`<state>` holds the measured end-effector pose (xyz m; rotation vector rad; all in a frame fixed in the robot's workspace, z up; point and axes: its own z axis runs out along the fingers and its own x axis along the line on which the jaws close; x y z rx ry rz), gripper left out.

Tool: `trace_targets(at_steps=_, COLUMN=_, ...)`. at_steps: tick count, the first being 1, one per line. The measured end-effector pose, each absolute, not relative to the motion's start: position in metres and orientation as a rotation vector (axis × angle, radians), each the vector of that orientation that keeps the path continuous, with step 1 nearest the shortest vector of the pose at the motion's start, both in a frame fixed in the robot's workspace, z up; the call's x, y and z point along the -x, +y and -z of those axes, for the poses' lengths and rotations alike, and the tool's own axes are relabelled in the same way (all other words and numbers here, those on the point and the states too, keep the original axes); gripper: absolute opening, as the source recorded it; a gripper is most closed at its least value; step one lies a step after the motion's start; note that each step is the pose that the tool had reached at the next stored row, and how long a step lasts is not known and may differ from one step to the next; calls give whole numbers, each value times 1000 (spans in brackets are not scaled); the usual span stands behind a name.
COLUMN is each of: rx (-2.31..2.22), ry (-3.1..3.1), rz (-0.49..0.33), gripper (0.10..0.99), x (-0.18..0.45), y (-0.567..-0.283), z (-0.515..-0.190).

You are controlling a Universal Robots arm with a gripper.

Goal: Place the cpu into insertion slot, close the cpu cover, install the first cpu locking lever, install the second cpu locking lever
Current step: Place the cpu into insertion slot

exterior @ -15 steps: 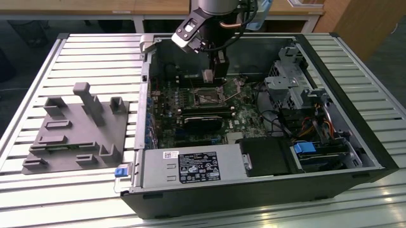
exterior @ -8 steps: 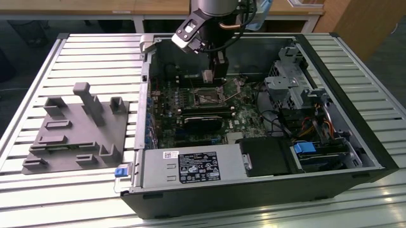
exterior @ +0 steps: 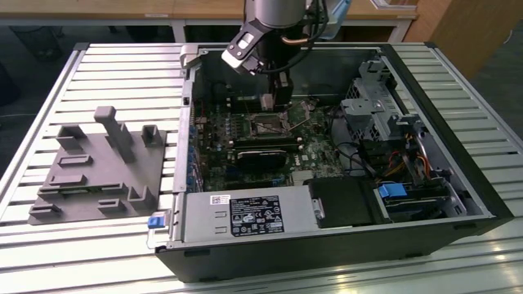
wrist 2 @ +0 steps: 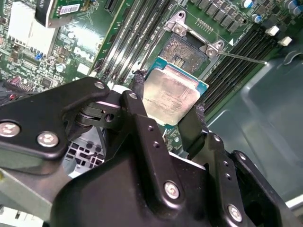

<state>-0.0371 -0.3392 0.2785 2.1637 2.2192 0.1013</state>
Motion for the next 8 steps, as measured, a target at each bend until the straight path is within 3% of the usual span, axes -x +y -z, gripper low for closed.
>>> trace_targets(at_steps=8, rx=-2164, ry=2219, rz=-101, gripper=541, x=37, y=-339, z=-269)
